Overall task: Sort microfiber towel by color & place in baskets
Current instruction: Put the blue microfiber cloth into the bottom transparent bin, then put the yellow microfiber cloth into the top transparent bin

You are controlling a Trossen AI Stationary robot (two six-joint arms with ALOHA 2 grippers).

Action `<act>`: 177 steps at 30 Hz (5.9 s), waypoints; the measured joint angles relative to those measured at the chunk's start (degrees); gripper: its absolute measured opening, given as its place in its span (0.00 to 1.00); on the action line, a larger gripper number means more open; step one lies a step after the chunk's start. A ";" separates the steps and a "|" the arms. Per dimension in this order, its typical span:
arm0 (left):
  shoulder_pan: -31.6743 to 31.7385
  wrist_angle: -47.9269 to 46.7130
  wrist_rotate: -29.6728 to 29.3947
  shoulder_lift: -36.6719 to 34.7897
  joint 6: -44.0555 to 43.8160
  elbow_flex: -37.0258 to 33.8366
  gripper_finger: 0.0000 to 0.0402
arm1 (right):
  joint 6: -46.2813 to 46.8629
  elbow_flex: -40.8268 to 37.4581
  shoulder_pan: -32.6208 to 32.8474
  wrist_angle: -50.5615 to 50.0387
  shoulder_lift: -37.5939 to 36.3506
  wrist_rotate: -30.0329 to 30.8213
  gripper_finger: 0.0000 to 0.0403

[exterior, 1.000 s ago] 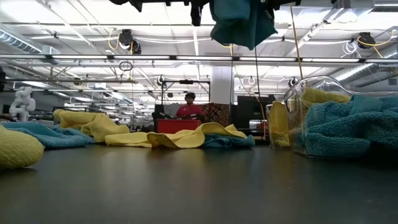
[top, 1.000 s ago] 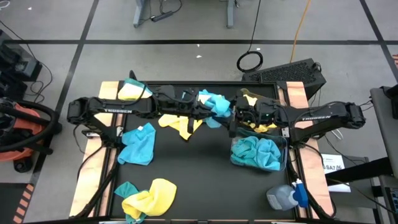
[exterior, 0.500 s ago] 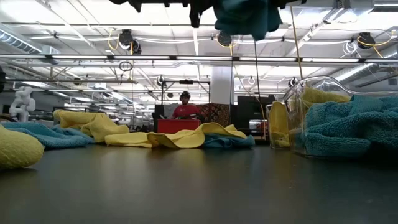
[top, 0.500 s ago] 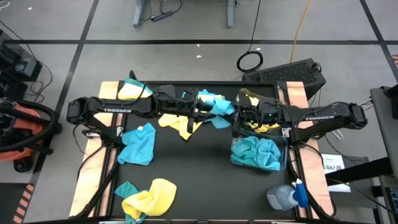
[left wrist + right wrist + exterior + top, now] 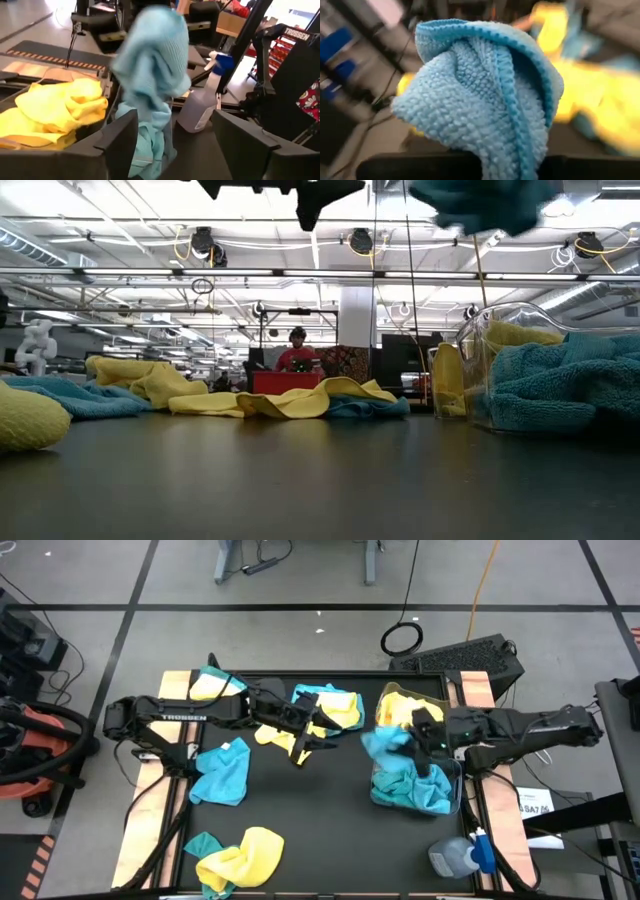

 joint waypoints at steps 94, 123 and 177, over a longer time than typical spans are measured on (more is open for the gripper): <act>-5.42 -41.39 5.37 0.07 6.51 0.00 0.65 | 15.52 0.13 12.74 -29.95 12.00 -3.47 0.52; -11.09 -55.16 11.73 -6.32 4.31 0.00 0.65 | 13.61 -15.17 12.74 -18.72 16.11 -1.25 0.03; -60.79 -65.39 -24.82 5.46 -45.09 0.00 0.64 | 7.40 3.37 15.34 -24.97 5.09 -1.10 0.79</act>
